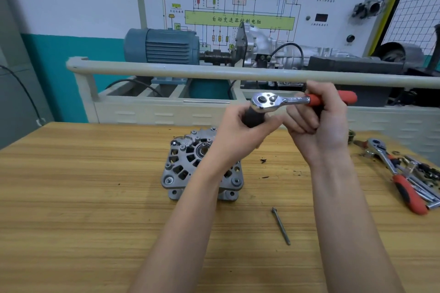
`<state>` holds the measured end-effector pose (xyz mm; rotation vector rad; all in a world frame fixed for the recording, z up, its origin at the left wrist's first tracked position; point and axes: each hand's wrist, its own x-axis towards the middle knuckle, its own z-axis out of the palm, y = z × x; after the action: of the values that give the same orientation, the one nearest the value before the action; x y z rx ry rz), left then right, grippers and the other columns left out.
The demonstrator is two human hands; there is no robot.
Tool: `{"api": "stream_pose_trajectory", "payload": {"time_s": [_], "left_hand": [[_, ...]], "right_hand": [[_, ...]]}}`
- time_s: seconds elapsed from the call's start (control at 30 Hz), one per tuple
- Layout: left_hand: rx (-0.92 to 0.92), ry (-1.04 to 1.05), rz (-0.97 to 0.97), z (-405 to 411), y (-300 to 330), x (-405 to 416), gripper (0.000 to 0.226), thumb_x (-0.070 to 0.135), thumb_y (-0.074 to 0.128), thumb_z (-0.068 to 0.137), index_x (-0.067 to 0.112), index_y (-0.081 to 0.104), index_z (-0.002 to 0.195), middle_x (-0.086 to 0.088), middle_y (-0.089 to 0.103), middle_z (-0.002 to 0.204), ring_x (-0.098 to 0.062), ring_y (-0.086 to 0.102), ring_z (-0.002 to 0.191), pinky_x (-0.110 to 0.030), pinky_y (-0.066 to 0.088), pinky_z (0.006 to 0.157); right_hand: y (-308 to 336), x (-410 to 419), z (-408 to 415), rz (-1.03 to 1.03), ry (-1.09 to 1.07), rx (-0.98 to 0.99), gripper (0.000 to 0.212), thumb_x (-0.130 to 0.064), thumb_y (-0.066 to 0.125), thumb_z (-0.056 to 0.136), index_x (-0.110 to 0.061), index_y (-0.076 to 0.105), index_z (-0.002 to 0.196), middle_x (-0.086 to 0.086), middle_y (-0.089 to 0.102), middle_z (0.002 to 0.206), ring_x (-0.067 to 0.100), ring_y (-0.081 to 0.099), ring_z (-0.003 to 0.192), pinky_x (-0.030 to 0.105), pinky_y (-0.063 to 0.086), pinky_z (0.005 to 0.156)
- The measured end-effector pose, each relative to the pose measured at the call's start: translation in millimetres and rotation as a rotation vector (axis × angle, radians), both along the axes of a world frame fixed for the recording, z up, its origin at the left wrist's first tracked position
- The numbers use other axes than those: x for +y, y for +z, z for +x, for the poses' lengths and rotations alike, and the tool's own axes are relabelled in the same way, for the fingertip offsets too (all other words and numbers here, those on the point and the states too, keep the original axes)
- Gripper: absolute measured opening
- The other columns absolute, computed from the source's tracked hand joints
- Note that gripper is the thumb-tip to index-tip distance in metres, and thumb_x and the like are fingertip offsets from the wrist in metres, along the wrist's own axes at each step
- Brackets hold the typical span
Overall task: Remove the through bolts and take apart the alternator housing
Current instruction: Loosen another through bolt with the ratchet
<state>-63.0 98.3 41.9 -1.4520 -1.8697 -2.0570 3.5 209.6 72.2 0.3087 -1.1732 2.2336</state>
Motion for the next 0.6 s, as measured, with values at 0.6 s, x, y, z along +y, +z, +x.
{"api": "stream_pose_trajectory", "payload": {"time_s": [0.6], "left_hand": [[-0.019, -0.002, 0.103, -2.4, -2.7, 0.7, 0.029, 0.009, 0.063, 0.080, 0.004, 0.049, 0.056, -0.007, 0.043, 0.046, -0.016, 0.040, 0.041, -0.024, 0.035, 0.048]], "right_hand": [[-12.2, -7.4, -1.0, -0.075, -0.083, 0.074, 0.028, -0.029, 0.071, 0.080, -0.012, 0.052, 0.068, -0.009, 0.034, 0.039, 0.003, 0.028, 0.035, 0.016, 0.027, 0.040]]}}
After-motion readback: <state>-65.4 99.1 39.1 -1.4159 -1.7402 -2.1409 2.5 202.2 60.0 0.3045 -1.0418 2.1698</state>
